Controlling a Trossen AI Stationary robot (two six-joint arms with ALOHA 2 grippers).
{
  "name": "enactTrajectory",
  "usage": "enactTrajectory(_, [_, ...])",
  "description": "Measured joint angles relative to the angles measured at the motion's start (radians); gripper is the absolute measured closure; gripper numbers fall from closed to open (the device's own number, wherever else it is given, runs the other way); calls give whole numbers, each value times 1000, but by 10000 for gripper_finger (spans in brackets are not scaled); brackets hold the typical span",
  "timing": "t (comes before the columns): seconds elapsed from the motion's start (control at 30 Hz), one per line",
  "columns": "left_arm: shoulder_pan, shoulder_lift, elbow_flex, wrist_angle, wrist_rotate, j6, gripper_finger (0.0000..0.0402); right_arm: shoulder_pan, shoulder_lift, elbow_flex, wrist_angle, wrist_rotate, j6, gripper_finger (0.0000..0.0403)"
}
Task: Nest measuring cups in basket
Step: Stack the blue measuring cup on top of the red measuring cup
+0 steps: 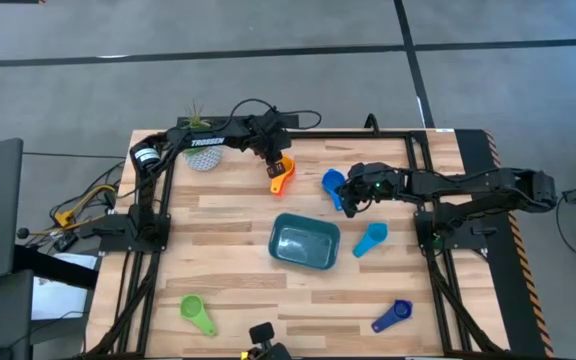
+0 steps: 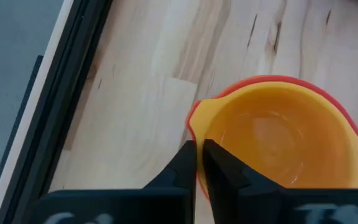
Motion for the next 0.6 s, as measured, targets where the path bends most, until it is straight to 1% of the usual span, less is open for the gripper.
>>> enactTrajectory(0.13, [-3, 0, 20, -34, -11, 0, 389, 0, 0, 0, -3, 0, 15, 331])
enactTrajectory(0.43, [-14, -1, 126, -175, -7, 3, 397, 29, 0, 0, -6, 0, 27, 331])
enactTrajectory(0.6, [-13, -2, 128, -188, -10, 5, 394, 48, 0, 0, -6, 2, 33, 331])
